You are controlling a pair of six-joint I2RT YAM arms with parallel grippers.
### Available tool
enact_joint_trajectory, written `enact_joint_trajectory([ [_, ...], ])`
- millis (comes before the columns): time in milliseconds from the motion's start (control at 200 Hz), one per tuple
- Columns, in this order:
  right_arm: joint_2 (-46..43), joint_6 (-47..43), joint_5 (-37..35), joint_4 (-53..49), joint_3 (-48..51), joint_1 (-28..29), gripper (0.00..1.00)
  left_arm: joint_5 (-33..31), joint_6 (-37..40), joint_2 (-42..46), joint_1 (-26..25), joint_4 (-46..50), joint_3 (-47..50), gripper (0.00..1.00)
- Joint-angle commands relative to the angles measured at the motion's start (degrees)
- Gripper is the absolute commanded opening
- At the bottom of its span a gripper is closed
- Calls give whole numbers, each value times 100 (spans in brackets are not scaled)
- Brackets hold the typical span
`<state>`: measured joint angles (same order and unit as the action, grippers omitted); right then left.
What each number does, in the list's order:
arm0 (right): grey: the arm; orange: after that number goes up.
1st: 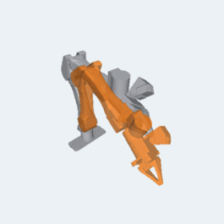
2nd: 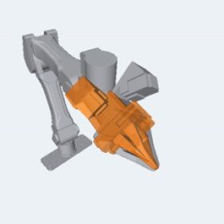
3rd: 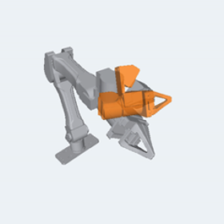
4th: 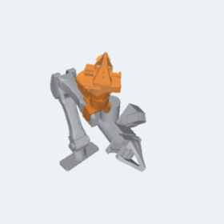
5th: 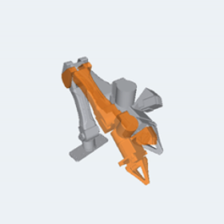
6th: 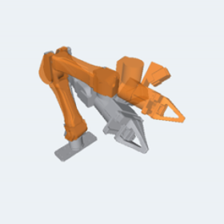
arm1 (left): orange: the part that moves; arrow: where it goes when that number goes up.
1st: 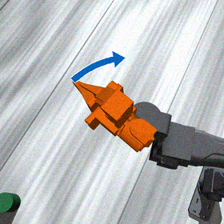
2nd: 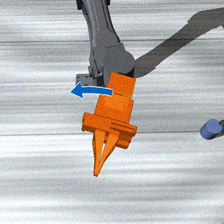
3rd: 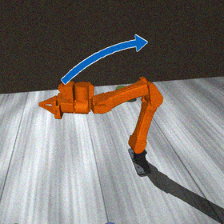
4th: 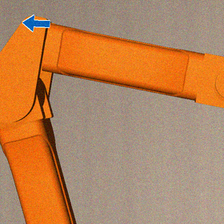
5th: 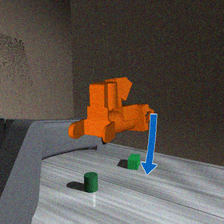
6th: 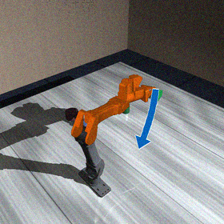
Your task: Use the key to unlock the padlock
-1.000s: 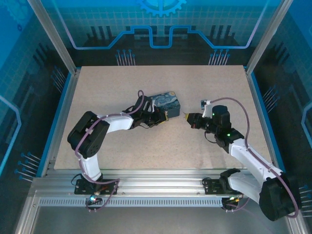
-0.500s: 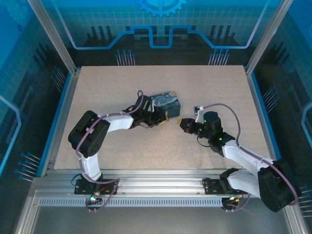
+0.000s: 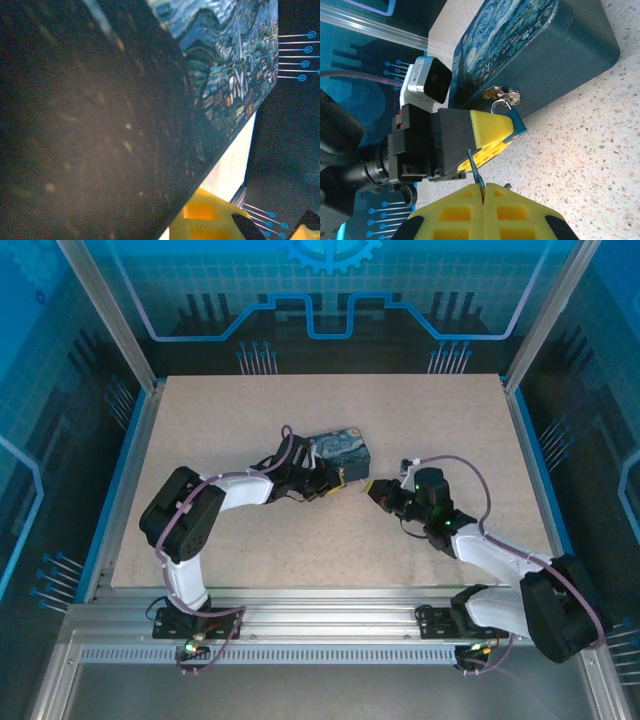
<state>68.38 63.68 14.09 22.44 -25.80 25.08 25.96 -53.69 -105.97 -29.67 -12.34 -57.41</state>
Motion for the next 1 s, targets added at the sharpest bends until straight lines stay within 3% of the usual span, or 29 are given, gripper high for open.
enact_joint_trajectory([
  [0, 325, 421, -38, 753, 166, 112, 0, 269, -135, -64, 50, -288, -122, 0],
  [450, 1626, 957, -158, 2578, 474, 431, 0, 452, -597, -193, 102, -1021, 107, 0],
  [996, 2043, 1377, -398, 3121, 495, 506, 0, 541, -737, -240, 120, -1218, 177, 0],
])
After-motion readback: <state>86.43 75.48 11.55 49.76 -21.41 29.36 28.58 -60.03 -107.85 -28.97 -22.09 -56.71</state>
